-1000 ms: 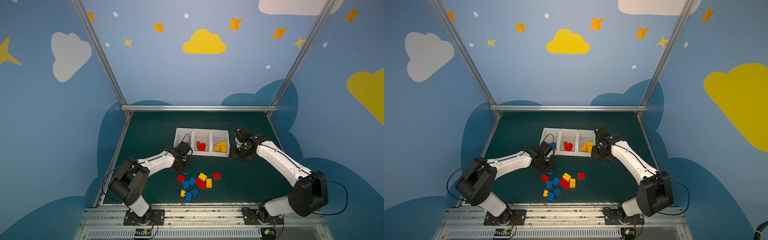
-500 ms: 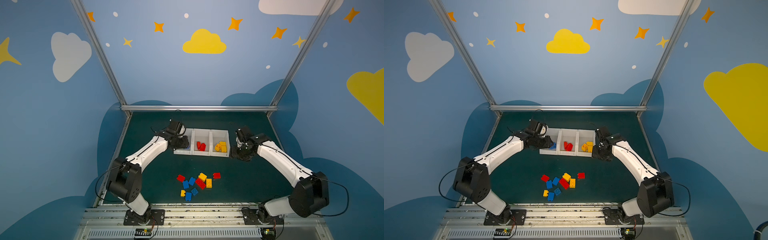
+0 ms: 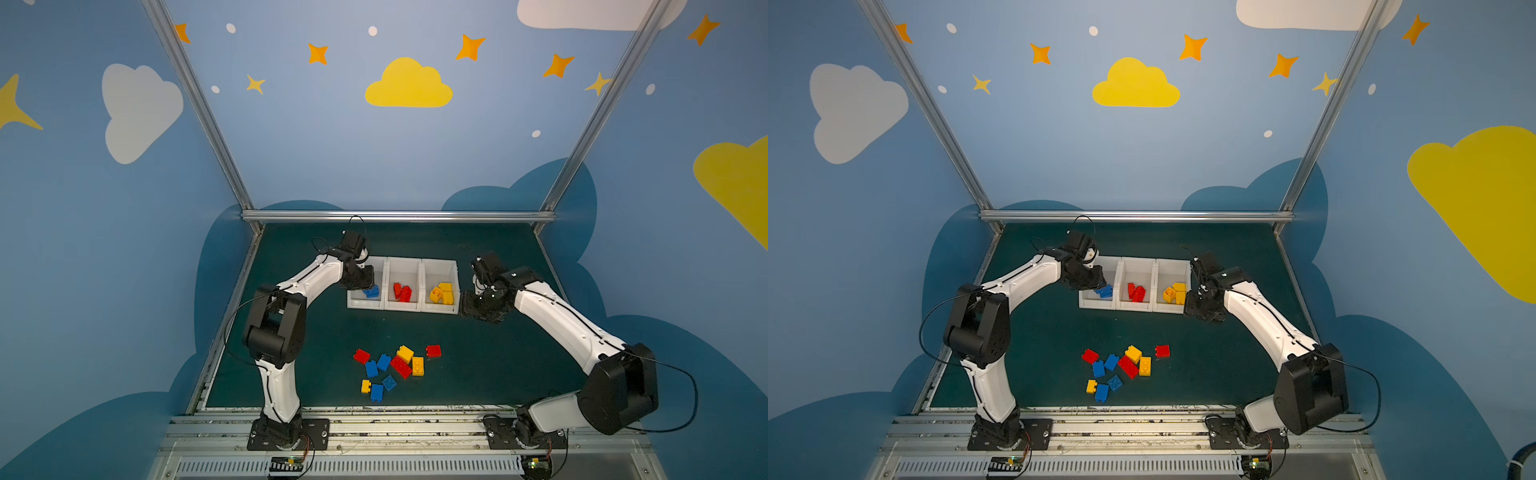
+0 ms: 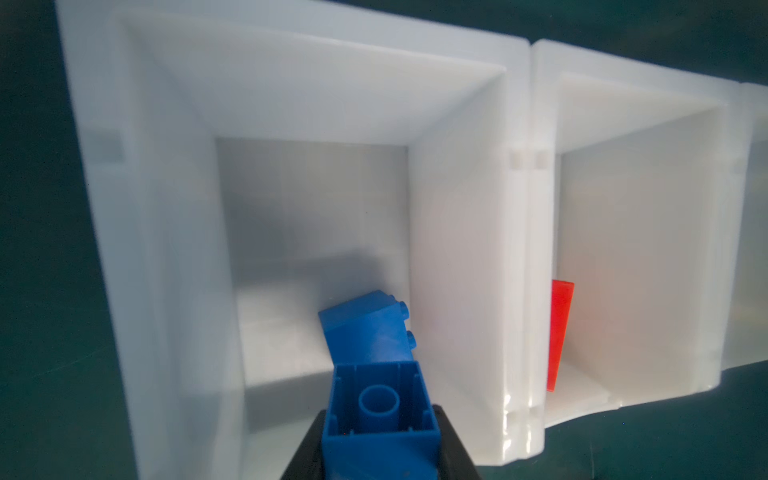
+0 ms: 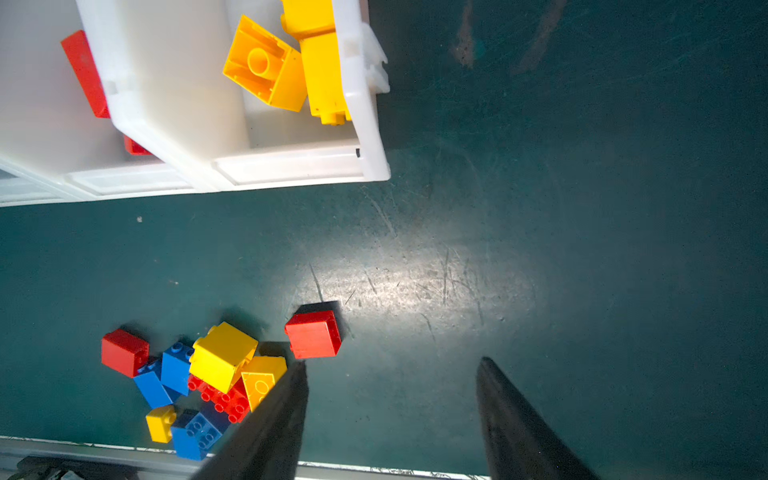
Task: Sort the legos into containers by color
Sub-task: 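Carry the blue brick with the left gripper into the blue compartment, release, then withdraw the left gripper while the right gripper grasps a red 2x4 brick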
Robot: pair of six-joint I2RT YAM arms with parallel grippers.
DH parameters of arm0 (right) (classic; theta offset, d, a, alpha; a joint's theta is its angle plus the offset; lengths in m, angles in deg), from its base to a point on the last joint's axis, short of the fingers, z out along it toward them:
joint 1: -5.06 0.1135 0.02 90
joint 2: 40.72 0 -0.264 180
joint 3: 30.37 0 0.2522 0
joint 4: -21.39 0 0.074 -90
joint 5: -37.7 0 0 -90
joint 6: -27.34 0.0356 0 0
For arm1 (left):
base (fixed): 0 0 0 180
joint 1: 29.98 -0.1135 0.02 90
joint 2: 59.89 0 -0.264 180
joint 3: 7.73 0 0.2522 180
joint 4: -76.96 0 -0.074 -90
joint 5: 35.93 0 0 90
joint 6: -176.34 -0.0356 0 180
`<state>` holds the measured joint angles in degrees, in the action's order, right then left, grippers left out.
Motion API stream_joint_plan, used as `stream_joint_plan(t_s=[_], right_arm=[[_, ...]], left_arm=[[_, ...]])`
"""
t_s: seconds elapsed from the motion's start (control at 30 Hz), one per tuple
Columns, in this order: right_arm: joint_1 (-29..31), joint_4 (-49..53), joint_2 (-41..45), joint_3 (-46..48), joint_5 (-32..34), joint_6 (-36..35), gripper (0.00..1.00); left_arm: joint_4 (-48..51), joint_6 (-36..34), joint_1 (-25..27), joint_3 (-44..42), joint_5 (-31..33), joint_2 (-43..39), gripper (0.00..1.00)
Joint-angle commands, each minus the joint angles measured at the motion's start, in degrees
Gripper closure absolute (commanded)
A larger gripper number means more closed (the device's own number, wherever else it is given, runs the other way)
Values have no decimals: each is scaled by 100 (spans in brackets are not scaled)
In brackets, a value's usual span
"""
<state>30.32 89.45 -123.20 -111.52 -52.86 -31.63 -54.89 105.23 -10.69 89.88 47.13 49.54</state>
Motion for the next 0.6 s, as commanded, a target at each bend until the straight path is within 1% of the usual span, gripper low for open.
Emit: stream_joint_plan(t_s=[0.0,0.13,0.2,0.4,0.57], right_arm=[[-27,144,54,-132,-10,30,34],[-21,158,129,-142,-5,73,34],[-26,200,176,-142,25,66,33],[-27,326,361,-118,61,35,33],[-12,345,539,1,23,36,33]], left_arm=[[151,-138,-8,158,157,-84,58],[145,-120,-7,79,240,-205,46],[129,-121,-6,36,326,-290,43],[54,-107,-30,-250,429,-709,40],[-47,-44,-23,-655,373,-1223,39]])
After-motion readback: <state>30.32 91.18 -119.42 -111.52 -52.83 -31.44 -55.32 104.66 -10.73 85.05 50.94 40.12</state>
